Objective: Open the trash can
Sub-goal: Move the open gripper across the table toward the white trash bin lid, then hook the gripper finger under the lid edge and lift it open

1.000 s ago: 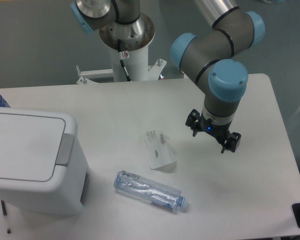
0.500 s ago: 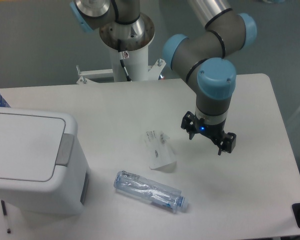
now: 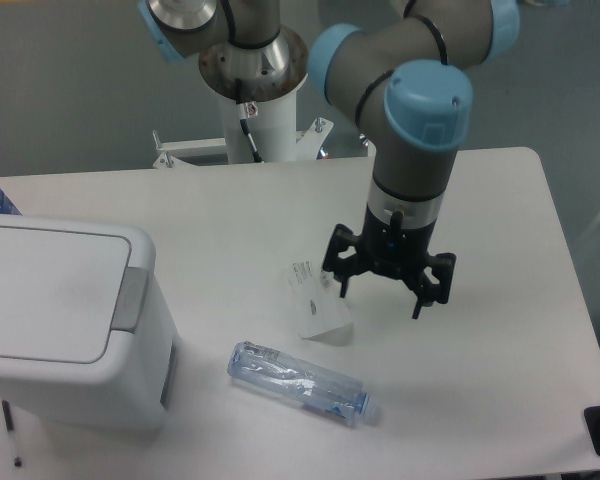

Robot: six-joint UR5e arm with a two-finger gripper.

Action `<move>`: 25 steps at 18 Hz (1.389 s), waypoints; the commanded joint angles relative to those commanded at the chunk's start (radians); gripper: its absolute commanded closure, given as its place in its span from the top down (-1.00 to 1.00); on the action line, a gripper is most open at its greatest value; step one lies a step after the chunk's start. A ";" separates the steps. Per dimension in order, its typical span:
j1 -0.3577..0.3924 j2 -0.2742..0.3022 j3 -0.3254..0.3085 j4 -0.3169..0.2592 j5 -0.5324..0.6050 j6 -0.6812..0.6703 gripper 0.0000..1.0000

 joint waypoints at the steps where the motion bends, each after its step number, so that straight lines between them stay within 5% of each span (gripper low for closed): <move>1: -0.009 0.008 0.000 0.002 -0.018 -0.025 1.00; 10: -0.159 0.051 -0.003 0.012 -0.045 -0.158 1.00; 19: -0.225 0.052 -0.020 0.018 -0.074 -0.180 1.00; 25: -0.241 0.038 -0.026 0.083 -0.080 -0.215 1.00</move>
